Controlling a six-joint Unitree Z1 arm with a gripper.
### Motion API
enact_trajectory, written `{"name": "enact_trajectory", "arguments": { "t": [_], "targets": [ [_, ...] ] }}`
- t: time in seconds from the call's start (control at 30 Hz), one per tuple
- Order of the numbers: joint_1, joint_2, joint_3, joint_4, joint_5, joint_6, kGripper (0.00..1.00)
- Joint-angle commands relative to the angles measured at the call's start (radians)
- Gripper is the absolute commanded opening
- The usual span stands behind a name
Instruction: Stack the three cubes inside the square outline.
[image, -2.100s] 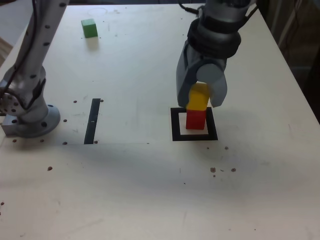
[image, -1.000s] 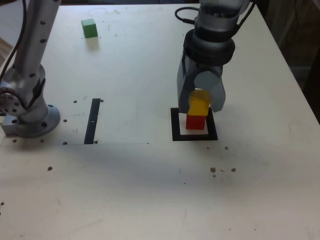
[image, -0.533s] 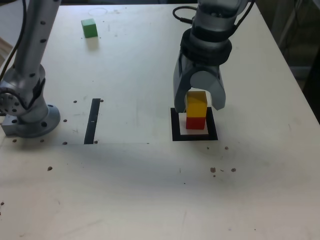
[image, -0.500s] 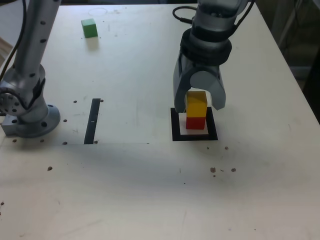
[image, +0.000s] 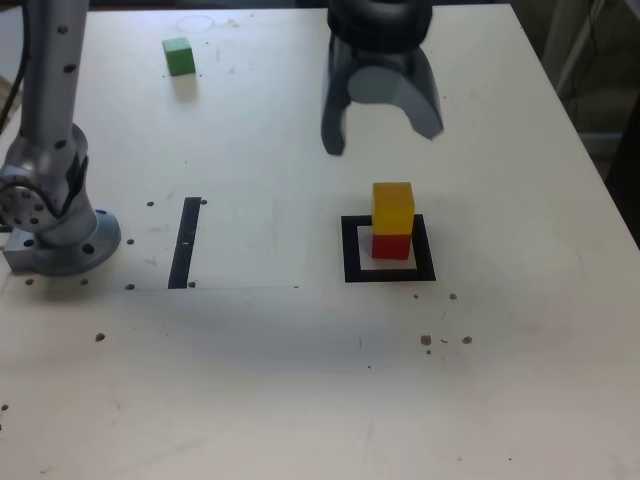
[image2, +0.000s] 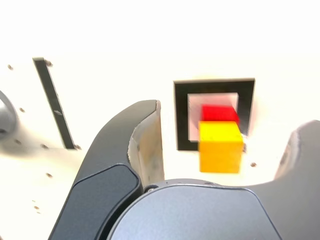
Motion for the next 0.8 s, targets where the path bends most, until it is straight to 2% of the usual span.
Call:
{"name": "enact_trajectory", "arguments": {
  "t": [0.0,0.23,0.47,0.77],
  "targets": [
    [0.048,-0.032,-0.002,0.017,0.014,0.047,1.00],
    [0.229,-0.122,0.010,0.071,0.083,0.200,1.00],
    [0.410,-0.168,0.029,0.071,0.114,0.331,1.00],
    [0.682,-0.147,0.031,0.034,0.148,0.478,1.00]
  ]
}}
